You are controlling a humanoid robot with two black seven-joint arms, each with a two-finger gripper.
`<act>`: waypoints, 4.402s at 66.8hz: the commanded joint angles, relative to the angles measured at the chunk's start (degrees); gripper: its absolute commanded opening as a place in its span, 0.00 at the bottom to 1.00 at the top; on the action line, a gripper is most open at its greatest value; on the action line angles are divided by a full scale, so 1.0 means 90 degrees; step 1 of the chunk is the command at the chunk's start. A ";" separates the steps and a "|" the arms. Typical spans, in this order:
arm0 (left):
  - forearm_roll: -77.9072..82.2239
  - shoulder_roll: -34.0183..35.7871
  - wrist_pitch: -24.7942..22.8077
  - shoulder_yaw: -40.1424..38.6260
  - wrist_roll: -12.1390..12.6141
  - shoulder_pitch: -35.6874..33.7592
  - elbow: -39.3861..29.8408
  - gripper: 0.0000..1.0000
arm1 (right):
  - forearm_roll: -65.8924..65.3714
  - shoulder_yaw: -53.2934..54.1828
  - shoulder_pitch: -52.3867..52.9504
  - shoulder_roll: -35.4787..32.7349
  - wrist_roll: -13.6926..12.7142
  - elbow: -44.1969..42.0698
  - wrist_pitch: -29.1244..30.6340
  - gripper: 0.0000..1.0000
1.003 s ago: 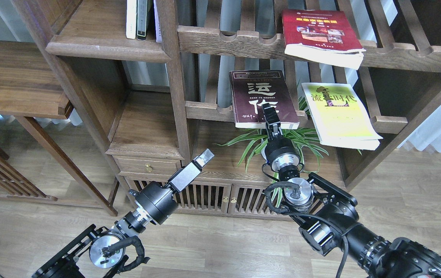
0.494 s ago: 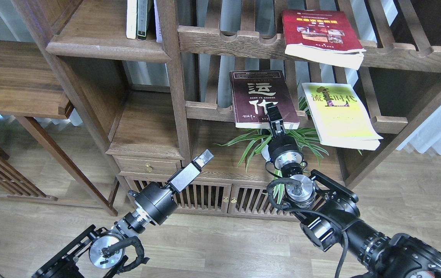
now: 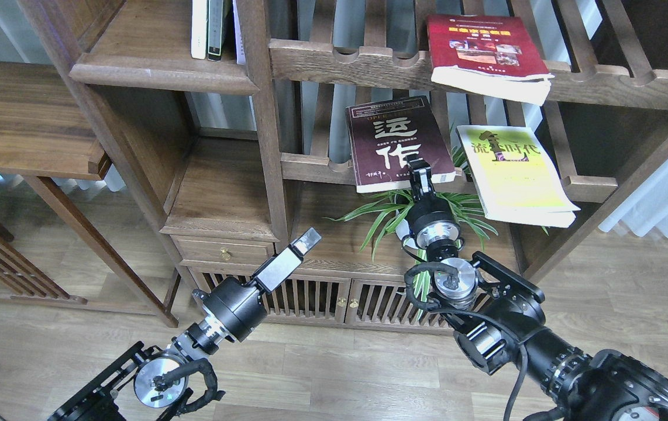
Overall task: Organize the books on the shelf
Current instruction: 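Grasp the dark red book's bottom edge with the right gripper, then pull the dark red book off the shelf toward the robot, then tilt the book down and bring the left gripper under its edge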
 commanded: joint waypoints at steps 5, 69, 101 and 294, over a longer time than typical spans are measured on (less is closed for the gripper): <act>-0.0010 0.0000 0.0000 -0.0021 -0.0019 0.0023 0.0014 1.00 | -0.0036 -0.0021 -0.0251 0.0000 0.0000 0.0177 0.0912 0.03; -0.0108 0.0000 0.0000 -0.1349 -0.0019 0.0219 -0.0093 1.00 | -0.0671 0.0008 -0.1521 0.0000 0.0000 0.1153 0.1446 0.04; -0.0381 0.0078 0.0000 -0.1408 -0.0009 0.0345 -0.0074 1.00 | -0.0690 -0.0080 -0.1843 0.0000 -0.0045 0.1700 0.1446 0.04; -0.2373 0.1641 0.0000 0.0174 0.0098 0.0326 -0.0425 0.92 | -0.2077 -0.1086 -0.3269 0.0000 -0.0718 0.2921 0.1446 0.04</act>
